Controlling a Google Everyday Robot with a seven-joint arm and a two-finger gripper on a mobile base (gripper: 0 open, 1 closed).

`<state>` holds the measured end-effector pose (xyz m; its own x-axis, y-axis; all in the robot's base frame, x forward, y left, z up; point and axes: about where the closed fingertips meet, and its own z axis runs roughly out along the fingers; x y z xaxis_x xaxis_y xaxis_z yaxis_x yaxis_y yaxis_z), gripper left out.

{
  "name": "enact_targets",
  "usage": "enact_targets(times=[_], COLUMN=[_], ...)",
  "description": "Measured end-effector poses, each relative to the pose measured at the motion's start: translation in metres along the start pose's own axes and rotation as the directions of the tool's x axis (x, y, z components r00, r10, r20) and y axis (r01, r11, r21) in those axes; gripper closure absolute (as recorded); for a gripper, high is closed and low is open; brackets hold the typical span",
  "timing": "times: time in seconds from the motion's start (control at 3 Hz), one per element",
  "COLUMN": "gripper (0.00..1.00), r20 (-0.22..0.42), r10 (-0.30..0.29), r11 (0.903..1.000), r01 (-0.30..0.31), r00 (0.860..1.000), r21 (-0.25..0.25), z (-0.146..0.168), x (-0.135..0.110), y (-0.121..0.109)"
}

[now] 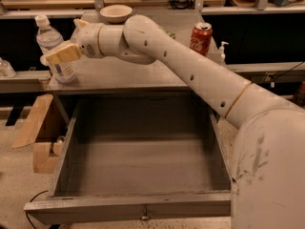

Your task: Place blue plastic bottle into top drawer

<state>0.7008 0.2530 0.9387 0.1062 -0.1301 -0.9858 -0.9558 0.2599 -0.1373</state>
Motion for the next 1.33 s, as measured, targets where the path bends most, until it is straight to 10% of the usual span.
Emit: enact_targets(times=[0.33,1.33], gripper=[0.0,0.64], r20=[-0.017,-0.042], r10=[0.014,0.038], r11=[0.9994,0.9943], r01=[-0.014,-0.042], r00=[1.0,0.998], r21=[-0.033,-0.098], z=[0.019,0.051], x=[0.004,0.018], y=[0.014,0.03])
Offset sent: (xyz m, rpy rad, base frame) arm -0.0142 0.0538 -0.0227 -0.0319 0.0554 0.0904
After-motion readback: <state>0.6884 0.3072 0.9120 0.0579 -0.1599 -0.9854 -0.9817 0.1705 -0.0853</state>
